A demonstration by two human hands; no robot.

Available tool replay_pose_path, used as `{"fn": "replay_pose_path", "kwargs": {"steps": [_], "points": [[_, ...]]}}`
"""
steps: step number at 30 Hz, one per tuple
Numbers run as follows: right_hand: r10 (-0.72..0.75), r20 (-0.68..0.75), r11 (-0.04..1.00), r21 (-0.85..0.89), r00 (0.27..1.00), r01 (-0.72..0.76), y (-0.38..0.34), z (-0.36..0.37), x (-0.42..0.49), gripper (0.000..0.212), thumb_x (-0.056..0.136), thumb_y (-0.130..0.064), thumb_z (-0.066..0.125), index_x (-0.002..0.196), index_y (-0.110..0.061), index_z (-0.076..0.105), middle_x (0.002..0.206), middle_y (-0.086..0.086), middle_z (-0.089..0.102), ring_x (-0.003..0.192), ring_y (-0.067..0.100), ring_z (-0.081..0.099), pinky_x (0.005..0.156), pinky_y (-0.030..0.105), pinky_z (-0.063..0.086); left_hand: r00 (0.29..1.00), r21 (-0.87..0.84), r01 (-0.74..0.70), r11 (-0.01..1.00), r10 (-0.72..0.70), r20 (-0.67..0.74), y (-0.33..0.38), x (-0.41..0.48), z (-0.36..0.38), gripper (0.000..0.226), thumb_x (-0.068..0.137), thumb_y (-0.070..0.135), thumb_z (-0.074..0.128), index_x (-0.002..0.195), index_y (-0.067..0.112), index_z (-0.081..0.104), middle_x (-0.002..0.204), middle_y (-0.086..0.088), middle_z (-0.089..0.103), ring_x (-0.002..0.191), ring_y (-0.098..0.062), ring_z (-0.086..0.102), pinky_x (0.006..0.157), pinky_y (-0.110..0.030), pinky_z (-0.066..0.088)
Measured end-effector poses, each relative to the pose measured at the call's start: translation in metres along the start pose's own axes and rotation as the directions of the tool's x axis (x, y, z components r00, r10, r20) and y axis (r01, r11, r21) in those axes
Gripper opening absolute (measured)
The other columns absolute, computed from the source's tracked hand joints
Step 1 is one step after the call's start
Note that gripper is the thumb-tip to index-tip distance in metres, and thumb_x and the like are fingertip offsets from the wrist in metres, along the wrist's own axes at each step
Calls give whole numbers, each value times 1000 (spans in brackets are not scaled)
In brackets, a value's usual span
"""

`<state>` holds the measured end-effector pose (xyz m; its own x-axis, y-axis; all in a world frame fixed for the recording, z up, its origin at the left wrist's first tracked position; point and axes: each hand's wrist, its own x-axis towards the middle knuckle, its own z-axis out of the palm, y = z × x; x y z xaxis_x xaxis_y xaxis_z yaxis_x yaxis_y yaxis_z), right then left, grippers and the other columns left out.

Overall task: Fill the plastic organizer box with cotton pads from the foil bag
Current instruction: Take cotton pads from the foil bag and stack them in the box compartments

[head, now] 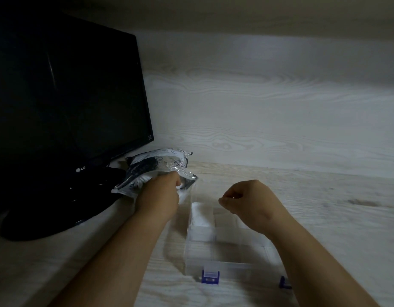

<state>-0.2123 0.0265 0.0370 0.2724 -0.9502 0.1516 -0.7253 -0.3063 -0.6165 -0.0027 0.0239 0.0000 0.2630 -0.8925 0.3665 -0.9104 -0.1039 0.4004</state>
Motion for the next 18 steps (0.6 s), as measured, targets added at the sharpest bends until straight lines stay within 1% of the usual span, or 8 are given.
{"fn": "replay_pose_path", "kwargs": {"steps": [2, 4, 7, 9, 12, 14, 16, 18], "points": [[2, 0, 1000, 5, 1000, -2, 0, 0, 0, 15, 88, -34, 65, 81, -24, 73, 73, -8, 67, 55, 5, 57, 56, 22, 45, 999, 73, -25, 997, 28, -43, 4, -1, -4, 21, 88, 8, 51, 103, 22, 55, 108, -3, 65, 99, -28, 61, 74, -31, 46], [2, -2, 1000, 4, 1000, -2, -1, 0, -1, 15, 88, -34, 65, 81, -24, 73, 73, -8, 67, 58, 5, 59, 56, 21, 46, 995, 161, -51, 986, 64, -79, 8, -3, -9, 18, 89, 11, 49, 105, 19, 52, 108, -5, 65, 100, -30, 60, 73, -33, 43], [6, 0, 1000, 7, 1000, -6, -2, 0, -2, 15, 88, -34, 64, 81, -24, 73, 72, -8, 67, 58, 6, 60, 56, 21, 47, 984, 224, -90, 970, 121, -130, 12, -4, -14, 26, 86, 8, 47, 110, 18, 52, 111, -4, 64, 101, -30, 60, 77, -35, 44], [4, -1, 1000, 7, 1000, -4, -2, -1, -2, 15, 88, -34, 64, 81, -24, 73, 73, -8, 67, 59, 6, 60, 57, 23, 49, 972, 223, -114, 968, 155, -174, 14, -6, -16, 30, 84, 4, 47, 110, 18, 54, 111, -5, 64, 98, -30, 61, 75, -36, 43], [0, -6, 1000, 11, 1000, 1, -2, -1, -2, 15, 88, -34, 64, 83, -23, 73, 73, -9, 66, 62, 5, 59, 59, 22, 48, 950, 146, -160, 976, 193, -247, 20, -10, -19, 31, 76, -1, 50, 102, 15, 56, 104, -8, 63, 89, -35, 60, 67, -35, 38], [-4, -11, 1000, 8, 1000, 4, -2, -1, -1, 14, 88, -34, 64, 83, -24, 73, 72, -11, 65, 61, 4, 57, 57, 21, 45, 926, 41, -199, 979, 201, -319, 23, -11, -20, 31, 72, -6, 50, 96, 13, 57, 99, -10, 63, 85, -36, 59, 64, -34, 36], [-6, -12, 1000, 10, 1000, 6, -3, 0, -2, 14, 88, -33, 64, 83, -24, 73, 71, -12, 64, 60, 3, 57, 56, 20, 44, 911, -101, -192, 976, 139, -389, 24, -11, -19, 28, 77, -8, 49, 92, 14, 55, 96, -8, 62, 85, -32, 57, 65, -32, 35], [-11, -27, 1000, 16, 1000, 11, -3, -1, -1, 12, 88, -31, 64, 80, -26, 72, 72, -14, 64, 63, 3, 58, 57, 19, 45, 917, -252, -152, 956, 42, -396, 24, -11, -18, 23, 86, -4, 51, 87, 19, 50, 89, 0, 60, 82, -24, 55, 62, -32, 37]]}}
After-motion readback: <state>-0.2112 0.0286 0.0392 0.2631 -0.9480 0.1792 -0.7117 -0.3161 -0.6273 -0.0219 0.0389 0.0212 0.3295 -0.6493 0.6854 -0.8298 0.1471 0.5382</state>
